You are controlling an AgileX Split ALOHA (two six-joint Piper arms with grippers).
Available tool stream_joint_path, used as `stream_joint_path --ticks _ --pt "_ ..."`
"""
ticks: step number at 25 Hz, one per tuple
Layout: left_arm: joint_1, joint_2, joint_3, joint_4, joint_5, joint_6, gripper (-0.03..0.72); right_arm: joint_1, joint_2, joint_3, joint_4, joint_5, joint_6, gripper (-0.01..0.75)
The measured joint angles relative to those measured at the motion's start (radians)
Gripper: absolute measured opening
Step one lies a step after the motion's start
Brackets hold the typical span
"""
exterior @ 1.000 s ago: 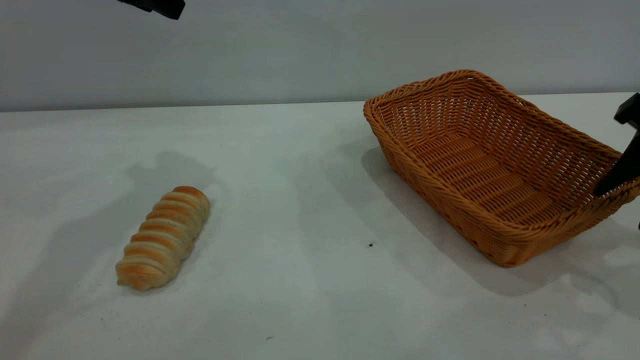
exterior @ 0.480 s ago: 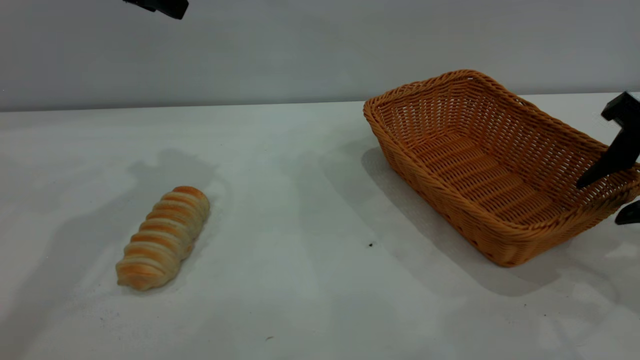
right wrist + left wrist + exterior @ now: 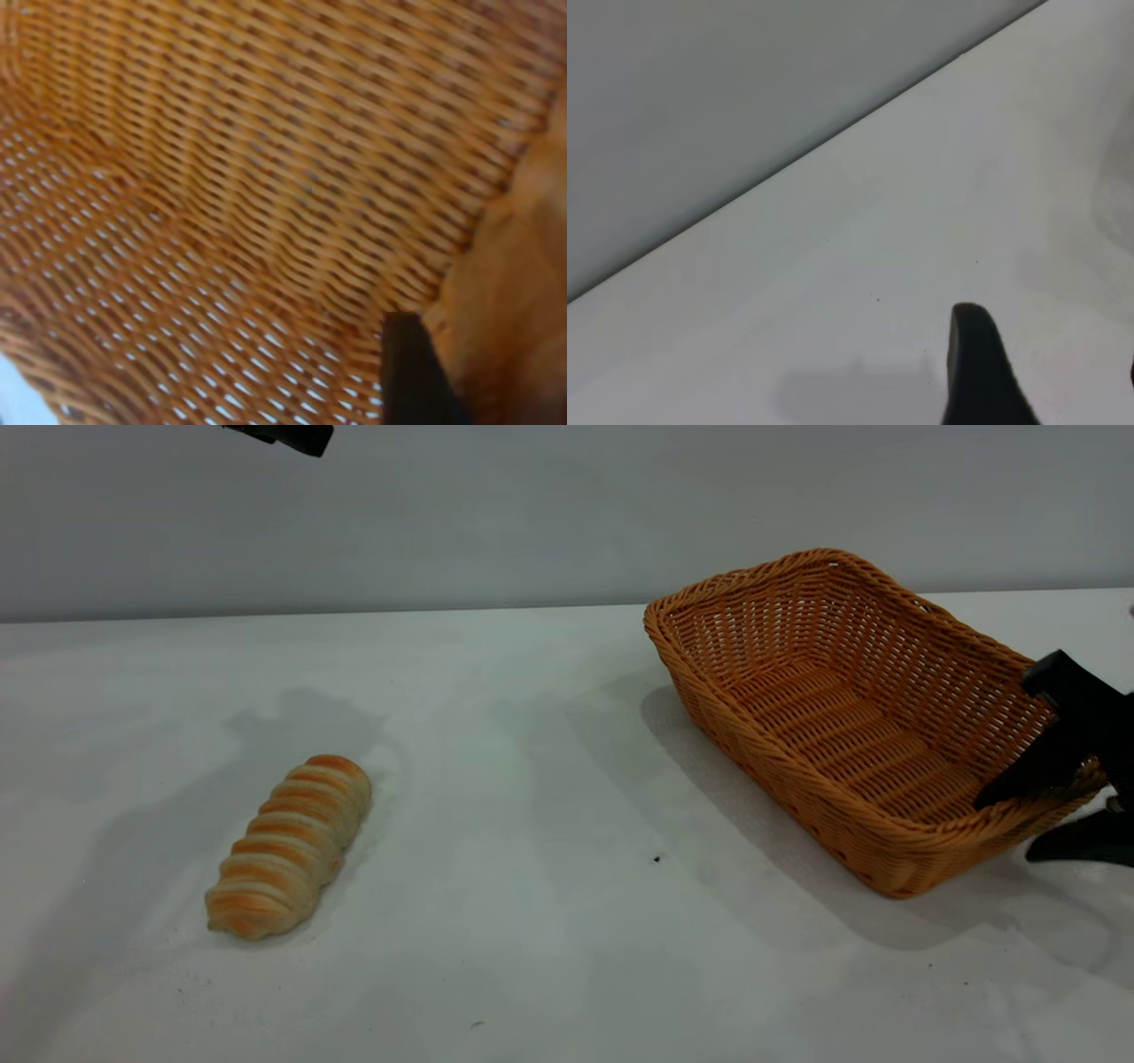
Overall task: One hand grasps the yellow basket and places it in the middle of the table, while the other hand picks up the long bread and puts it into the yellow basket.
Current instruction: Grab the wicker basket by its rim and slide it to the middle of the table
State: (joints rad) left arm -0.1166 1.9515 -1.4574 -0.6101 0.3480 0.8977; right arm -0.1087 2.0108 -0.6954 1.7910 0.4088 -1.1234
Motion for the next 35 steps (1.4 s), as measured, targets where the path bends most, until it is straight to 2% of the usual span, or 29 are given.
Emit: stream_joint_path --ticks 2,4,17,24,30,35 --pt "0.000 0.000 0.000 0.000 0.000 0.000 0.466 0.007 0.002 -0.011 0.001 0.001 -0.015 0.382" --pt "0.000 0.000 0.000 0.000 -0.001 0.000 0.466 0.011 0.002 -0.020 0.002 0.001 -0.017 0.360" --pt "0.000 0.003 0.000 -0.001 0.003 0.001 0.466 0.018 0.092 -0.057 0.017 0.062 -0.017 0.335" --pt "0.000 0.003 0.000 -0.001 0.003 0.001 0.466 0.018 0.117 -0.057 0.015 0.099 -0.050 0.093" --pt "0.000 0.003 0.000 -0.001 0.005 0.001 0.466 0.019 0.108 -0.056 0.011 0.127 -0.119 0.094" --pt "0.000 0.003 0.000 -0.001 0.008 0.001 0.447 0.019 0.041 -0.055 -0.112 0.127 -0.158 0.094"
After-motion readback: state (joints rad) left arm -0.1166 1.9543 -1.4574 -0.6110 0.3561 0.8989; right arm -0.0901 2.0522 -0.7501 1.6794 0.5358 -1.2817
